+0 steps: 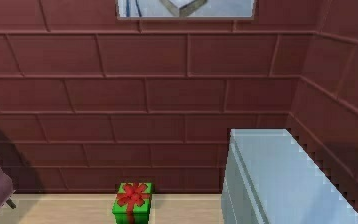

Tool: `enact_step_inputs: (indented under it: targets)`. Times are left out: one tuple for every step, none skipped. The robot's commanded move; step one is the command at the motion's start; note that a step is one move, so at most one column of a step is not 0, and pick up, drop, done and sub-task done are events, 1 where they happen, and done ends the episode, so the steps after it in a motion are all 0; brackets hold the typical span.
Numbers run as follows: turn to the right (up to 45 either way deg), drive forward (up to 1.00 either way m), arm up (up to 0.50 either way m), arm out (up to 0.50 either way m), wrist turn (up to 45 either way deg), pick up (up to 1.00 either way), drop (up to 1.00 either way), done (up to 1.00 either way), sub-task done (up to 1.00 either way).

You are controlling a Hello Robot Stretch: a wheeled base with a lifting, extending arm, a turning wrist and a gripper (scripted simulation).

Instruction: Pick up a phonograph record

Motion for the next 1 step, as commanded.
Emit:
enact_step_inputs:
  targets:
    - [0.0, 0.00, 0.50, 0.00, 0.0, 0.00, 0.00, 0.00, 0.00]
